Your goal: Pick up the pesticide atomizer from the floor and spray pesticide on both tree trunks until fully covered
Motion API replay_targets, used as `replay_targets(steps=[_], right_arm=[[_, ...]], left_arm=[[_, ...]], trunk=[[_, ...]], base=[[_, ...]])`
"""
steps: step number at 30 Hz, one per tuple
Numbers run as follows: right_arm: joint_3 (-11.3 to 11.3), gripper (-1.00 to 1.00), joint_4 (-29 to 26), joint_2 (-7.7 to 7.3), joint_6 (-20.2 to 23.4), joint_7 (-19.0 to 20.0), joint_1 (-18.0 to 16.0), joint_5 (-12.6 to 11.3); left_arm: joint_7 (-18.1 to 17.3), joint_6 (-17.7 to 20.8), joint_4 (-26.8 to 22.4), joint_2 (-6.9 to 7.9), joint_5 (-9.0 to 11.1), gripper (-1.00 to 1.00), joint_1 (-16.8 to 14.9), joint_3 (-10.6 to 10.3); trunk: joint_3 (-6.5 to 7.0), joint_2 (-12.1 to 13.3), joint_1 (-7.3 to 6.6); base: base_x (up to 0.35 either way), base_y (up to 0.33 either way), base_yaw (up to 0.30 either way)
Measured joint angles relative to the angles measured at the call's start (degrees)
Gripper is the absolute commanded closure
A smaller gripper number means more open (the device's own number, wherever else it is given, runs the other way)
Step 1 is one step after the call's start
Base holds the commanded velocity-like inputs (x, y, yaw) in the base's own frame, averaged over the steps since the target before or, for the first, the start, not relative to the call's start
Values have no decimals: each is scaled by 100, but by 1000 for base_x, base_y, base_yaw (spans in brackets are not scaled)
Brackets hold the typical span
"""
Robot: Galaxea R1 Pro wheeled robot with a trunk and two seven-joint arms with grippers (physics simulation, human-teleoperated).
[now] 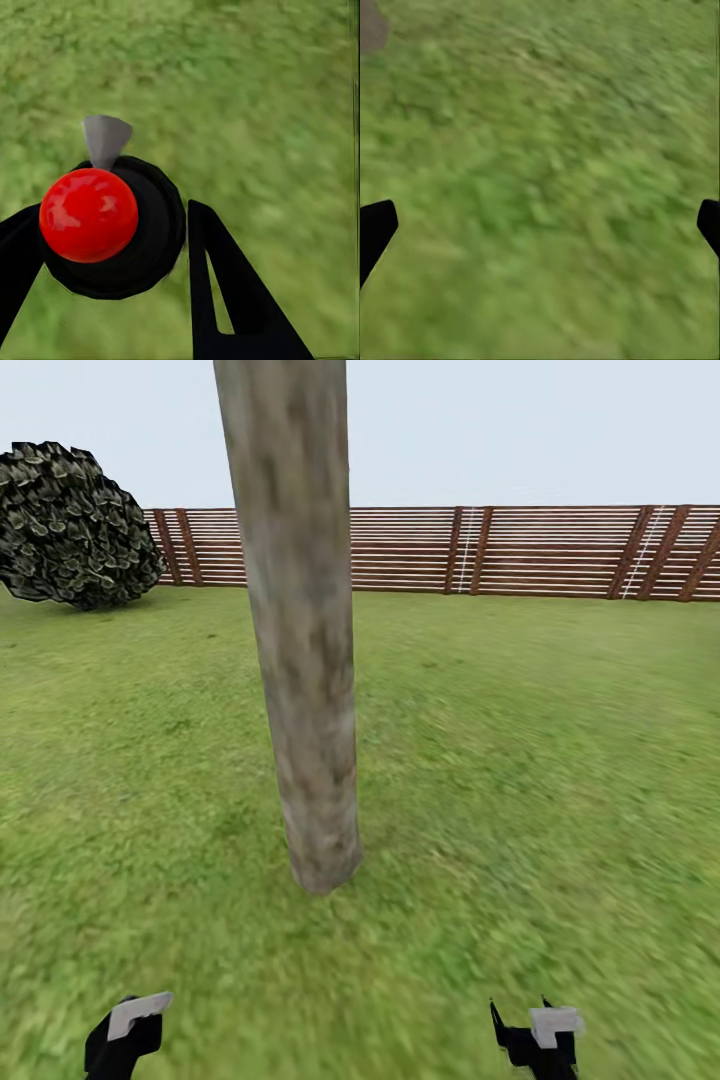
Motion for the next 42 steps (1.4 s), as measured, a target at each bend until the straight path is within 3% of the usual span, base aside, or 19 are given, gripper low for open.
replay_targets(steps=[1, 2, 3, 4, 5, 7, 11, 14, 15, 16, 21, 25, 28, 29, 30, 32, 34, 39, 42], right_arm=[[0, -100, -97, -5, 6, 5, 1, 35], [6, -100, -378, -14, 53, 14, -1, 216], [10, -100, -665, -12, 176, 19, 1, 545], [17, -100, -1154, 35, 698, 139, -27, 1771], [13, -100, -1249, 65, 832, 272, -58, 2131], [13, -100, -1333, 173, 1036, 787, -191, 2608], [11, -100, -1396, 302, 1537, 2282, -625, 3127], [10, -100, -1413, 342, 1917, 3150, -933, 3230], [10, -100, -1509, 426, 2071, 3786, -1056, 3254], [11, -100, -1577, 479, 2111, 4037, -1084, 3271], [11, -100, -1774, 680, 2259, 4762, -1119, 3516], [13, -100, -1797, 741, 2284, 4873, -1123, 3643], [17, -100, -1806, 770, 2289, 4894, -1123, 3672], [26, 100, -1809, 829, 2289, 4902, -1123, 3684], [400, 100, -1818, 1008, 2286, 4898, -1129, 3880], [606, 100, -1825, 1082, 2286, 4895, -1131, 3956], [698, 100, -1886, 1119, 2290, 4894, -1135, 3982], [761, 100, -2045, 1210, 2292, 4895, -1139, 4000], [771, 100, -2064, 1233, 2291, 4901, -1141, 4001]], left_arm=[[-24, 4, 0, 2, -46, 100, -1, -15], [-144, 10, -3, 11, -241, 100, -15, -85], [-359, 18, -15, 37, -488, 100, -34, -136], [-1245, 19, -156, 94, -1117, 100, -157, -207], [-1614, 40, -220, 116, -1306, 100, -210, -196], [-2270, 199, -303, 181, -1774, 100, -359, -194], [-3844, 860, -458, 287, -2750, 100, -712, -190], [-4819, 1166, -675, 303, -3270, 100, -879, -186], [-5437, 1285, -923, 295, -3578, 100, -962, -186], [-5667, 1327, -1040, 281, -3707, 100, -983, -188], [-6248, 1450, -1577, 221, -4143, 100, -1008, -194], [-6324, 1517, -1669, 205, -4378, 100, -1008, -214], [-6339, 1554, -1666, 202, -4453, 100, -1010, -370], [-6341, 1565, -1653, 200, -4468, 100, -1011, -446], [-6344, 1571, -1636, 117, -4470, 100, -1013, -558], [-6344, 1569, -1626, 57, -4481, 100, -1011, -579], [-6344, 1568, -1622, 24, -4483, 100, -1007, -625], [-6339, 1581, -1619, -51, -4466, 100, -1011, -1016], [-6336, 1581, -1619, -220, -4474, 100, -1013, -1114]], trunk=[[0, 0, 0], [0, 0, 0], [0, 0, 0], [1, 0, 0], [0, 0, 0], [1, 0, 0], [1, 0, 0], [0, 0, 0], [1, 0, 0], [0, 0, 0], [0, 0, 0], [0, 0, 0], [0, 0, 0], [0, 0, 0], [0, 0, 0], [0, 0, 0], [0, 0, 0], [0, 0, 0], [0, 0, 0]], base=[[6, 0, 3], [3, 0, 1], [0, 0, 0], [0, 0, 0], [0, 0, 0], [0, 0, 0], [0, 0, 0], [0, 0, 0], [0, 0, 0], [0, 0, 0], [0, 0, 0], [0, 0, 0], [0, 0, 0], [0, 0, 0], [0, 0, 0], [0, 0, 0], [0, 0, 0], [0, 0, 0], [0, 0, 0]])
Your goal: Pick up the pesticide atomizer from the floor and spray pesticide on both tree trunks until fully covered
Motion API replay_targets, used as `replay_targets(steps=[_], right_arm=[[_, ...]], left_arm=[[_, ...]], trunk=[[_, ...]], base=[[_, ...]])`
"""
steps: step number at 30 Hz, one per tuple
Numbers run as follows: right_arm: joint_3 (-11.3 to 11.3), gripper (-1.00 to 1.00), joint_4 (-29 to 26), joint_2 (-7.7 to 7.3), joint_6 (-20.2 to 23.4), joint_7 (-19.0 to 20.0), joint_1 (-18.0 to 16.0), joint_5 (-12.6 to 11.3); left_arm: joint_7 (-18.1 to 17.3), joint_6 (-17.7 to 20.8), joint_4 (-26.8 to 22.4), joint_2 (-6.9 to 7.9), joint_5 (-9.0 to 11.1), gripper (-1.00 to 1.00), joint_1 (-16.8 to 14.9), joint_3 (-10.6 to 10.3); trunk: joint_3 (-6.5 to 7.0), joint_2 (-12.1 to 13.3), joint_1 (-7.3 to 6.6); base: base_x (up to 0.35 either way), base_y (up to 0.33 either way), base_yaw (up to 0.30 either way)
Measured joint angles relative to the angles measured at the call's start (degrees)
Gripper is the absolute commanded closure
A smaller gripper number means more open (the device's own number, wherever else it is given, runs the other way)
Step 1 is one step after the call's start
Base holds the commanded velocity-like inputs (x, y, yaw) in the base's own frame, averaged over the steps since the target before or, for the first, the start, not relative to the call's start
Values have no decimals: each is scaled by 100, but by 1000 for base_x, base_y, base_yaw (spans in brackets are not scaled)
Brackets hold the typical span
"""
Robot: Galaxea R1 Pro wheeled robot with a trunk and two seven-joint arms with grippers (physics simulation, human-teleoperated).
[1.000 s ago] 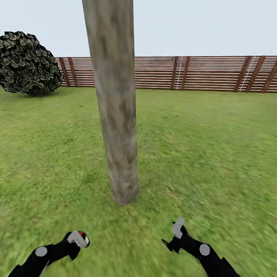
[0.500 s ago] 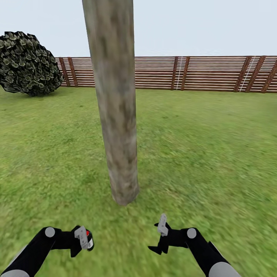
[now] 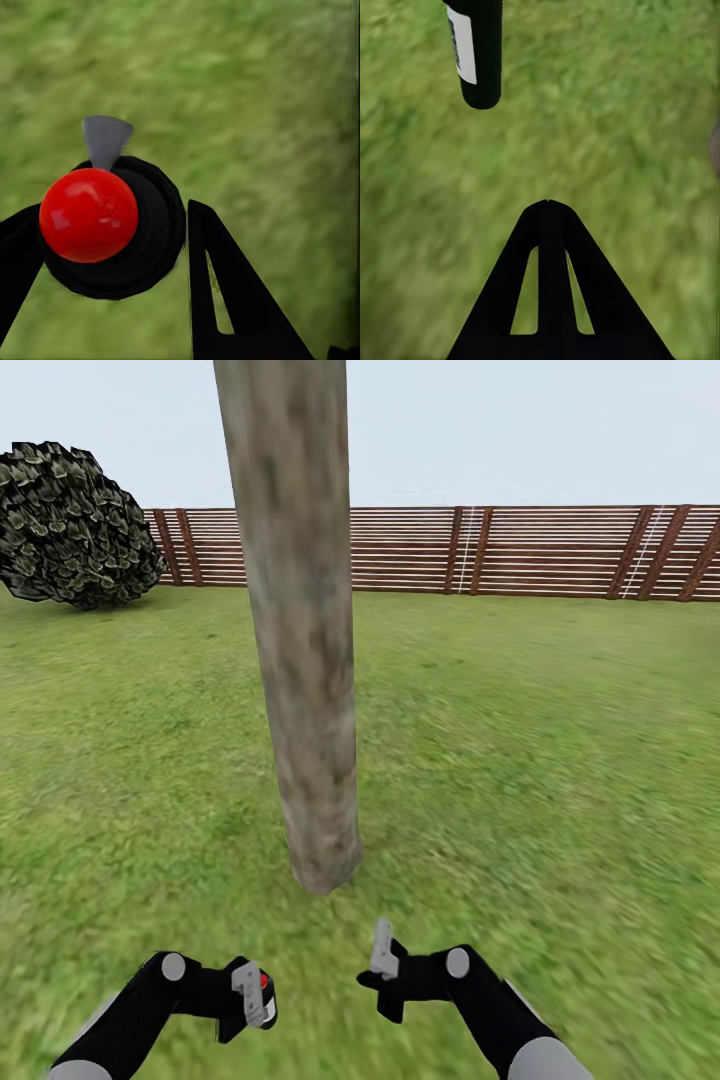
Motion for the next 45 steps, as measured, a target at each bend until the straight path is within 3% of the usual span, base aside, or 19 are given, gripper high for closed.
replay_targets(steps=[5, 11, 15, 18, 21, 26, 29, 34, 45], right_arm=[[9, 100, -59, 118, 1, 5, -1, 3], [19, 100, -111, 218, 3, 3, -1, 8], [24, 100, -123, 250, 6, 4, -1, 9], [28, 100, -176, 255, 7, 8, -1, 8], [30, 100, -263, 261, 8, 9, -1, 5], [36, 100, -299, 317, 8, 122, -1, 7], [190, 100, -390, 337, 8, 225, -1, 7], [416, 100, -463, 342, 17, 249, -1, 1], [435, 100, -469, 334, 17, 247, -1, 9]], left_arm=[[-2, -7, 0, -160, -15, 100, 0, -35], [0, 23, -38, -302, -31, 100, -1, -272], [0, 128, -73, -474, -41, 100, -6, -326], [1, 144, -77, -513, -59, 100, -9, -331], [2, 150, -82, -534, -95, 100, -9, -338], [22, 241, -91, -549, -377, 100, -14, -333], [43, 345, -106, -558, -448, 100, -17, -333], [42, 376, -246, -555, -458, 100, -18, -325], [-37, 322, -254, -538, -437, 100, -8, -336]], trunk=[[0, 0, 0], [0, 0, 0], [0, 0, 0], [0, 0, 0], [0, 0, 0], [0, 0, 0], [0, 0, 0], [0, 0, 0], [0, 0, 0]], base=[[0, 0, 0], [0, 0, 0], [0, 0, 0], [0, 0, 0], [0, 0, 0], [0, 0, 0], [0, 0, 0], [0, 0, 0], [0, 0, 0]])
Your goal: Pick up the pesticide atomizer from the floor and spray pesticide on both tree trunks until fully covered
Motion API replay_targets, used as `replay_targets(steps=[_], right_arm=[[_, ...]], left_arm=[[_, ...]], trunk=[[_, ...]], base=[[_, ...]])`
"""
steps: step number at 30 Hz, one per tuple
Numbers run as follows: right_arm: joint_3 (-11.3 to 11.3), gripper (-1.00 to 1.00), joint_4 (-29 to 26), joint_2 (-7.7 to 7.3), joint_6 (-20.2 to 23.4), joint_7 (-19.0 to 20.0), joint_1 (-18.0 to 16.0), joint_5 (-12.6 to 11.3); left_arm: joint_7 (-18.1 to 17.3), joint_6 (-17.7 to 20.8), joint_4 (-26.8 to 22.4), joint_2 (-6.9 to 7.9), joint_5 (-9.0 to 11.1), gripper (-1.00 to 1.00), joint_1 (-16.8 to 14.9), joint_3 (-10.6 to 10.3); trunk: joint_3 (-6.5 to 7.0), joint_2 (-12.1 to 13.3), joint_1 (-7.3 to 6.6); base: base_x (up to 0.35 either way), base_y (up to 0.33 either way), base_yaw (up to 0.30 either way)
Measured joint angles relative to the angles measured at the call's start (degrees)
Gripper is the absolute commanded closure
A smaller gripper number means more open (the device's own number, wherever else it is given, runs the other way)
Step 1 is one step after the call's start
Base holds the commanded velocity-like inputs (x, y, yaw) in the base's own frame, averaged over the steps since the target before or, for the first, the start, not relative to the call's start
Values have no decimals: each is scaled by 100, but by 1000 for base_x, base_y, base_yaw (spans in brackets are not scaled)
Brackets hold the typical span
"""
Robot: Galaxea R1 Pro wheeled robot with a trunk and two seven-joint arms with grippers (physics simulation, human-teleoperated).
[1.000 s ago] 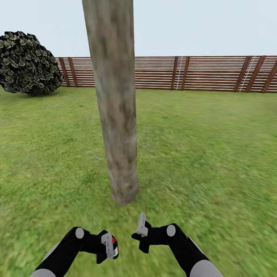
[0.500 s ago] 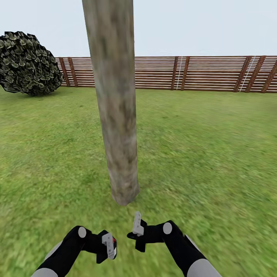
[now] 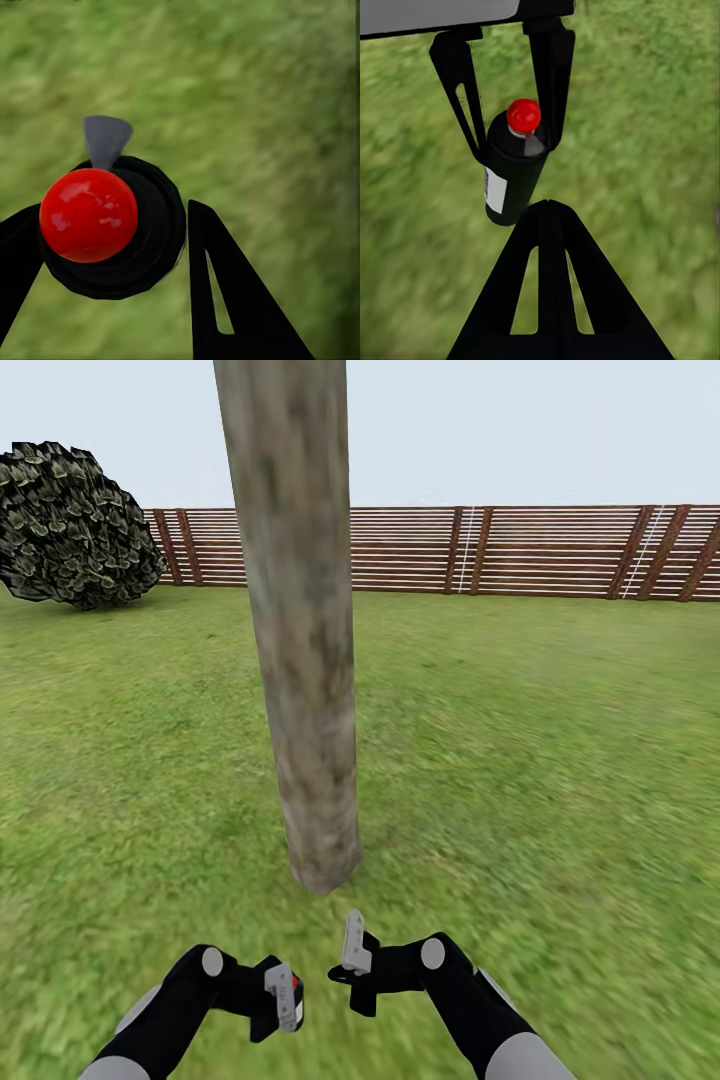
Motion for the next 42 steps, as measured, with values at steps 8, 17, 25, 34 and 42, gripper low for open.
replay_targets(steps=[8, 17, 25, 34, 42], right_arm=[[0, 100, 5, -1, -5, 0, 0, 1], [0, 100, 2, -9, -9, 0, 0, 1], [0, 100, 1, -9, -9, 0, 0, 1], [-6, 100, 0, -9, -9, 0, 0, 1], [-8, 100, 0, -9, -9, 0, 0, 1]], left_arm=[[-379, -52, 1, -7, -2, 100, 5, 3], [-401, -58, -9, -80, 8, 100, 0, 3], [-395, -58, -16, -226, 5, 100, -2, 3], [-386, -58, -18, -254, 51, 100, -10, 6], [-384, -58, -18, -308, 57, 100, -11, 12]], trunk=[[0, 0, 0], [0, 0, 0], [0, 0, 0], [0, 0, 0], [0, 0, 0]], base=[[0, 0, 0], [0, 0, 0], [0, 0, 0], [0, 0, 0], [0, 0, 0]])
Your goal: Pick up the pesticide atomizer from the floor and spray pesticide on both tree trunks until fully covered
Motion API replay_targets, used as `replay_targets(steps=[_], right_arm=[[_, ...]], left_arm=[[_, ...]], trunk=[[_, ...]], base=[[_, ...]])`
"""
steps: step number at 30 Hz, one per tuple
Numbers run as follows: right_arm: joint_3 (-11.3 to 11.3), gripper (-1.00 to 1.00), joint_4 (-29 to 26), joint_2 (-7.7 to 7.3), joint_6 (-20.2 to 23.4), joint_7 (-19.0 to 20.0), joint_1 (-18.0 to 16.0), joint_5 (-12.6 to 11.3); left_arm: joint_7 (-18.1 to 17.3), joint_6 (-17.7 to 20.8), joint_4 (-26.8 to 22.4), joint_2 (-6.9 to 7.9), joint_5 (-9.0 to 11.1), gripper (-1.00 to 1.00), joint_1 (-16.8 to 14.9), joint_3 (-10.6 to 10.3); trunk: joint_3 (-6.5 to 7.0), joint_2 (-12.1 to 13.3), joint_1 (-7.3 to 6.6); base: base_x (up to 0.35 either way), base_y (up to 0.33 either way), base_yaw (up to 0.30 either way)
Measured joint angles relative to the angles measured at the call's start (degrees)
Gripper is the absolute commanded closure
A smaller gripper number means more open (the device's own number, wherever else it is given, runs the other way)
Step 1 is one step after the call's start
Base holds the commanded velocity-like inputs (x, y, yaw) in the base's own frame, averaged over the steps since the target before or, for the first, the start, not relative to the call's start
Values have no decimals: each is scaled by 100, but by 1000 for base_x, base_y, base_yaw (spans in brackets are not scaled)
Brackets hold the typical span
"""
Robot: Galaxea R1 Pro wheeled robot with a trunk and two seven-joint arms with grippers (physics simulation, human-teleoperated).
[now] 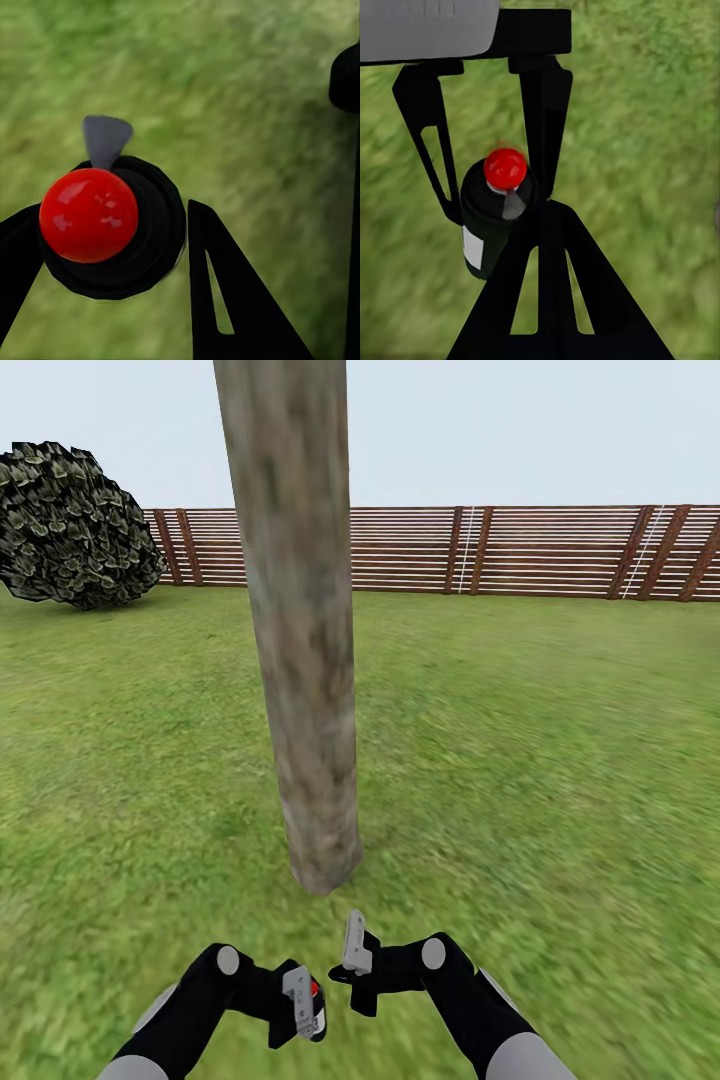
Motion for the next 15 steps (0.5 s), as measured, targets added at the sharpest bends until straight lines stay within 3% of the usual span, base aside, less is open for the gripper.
replay_targets(steps=[15], right_arm=[[0, 100, -2, 0, 0, 0, 0, 4]], left_arm=[[42, 16, 7, -28, 8, 100, -71, 6]], trunk=[[0, 0, 0]], base=[[0, 0, 0]])
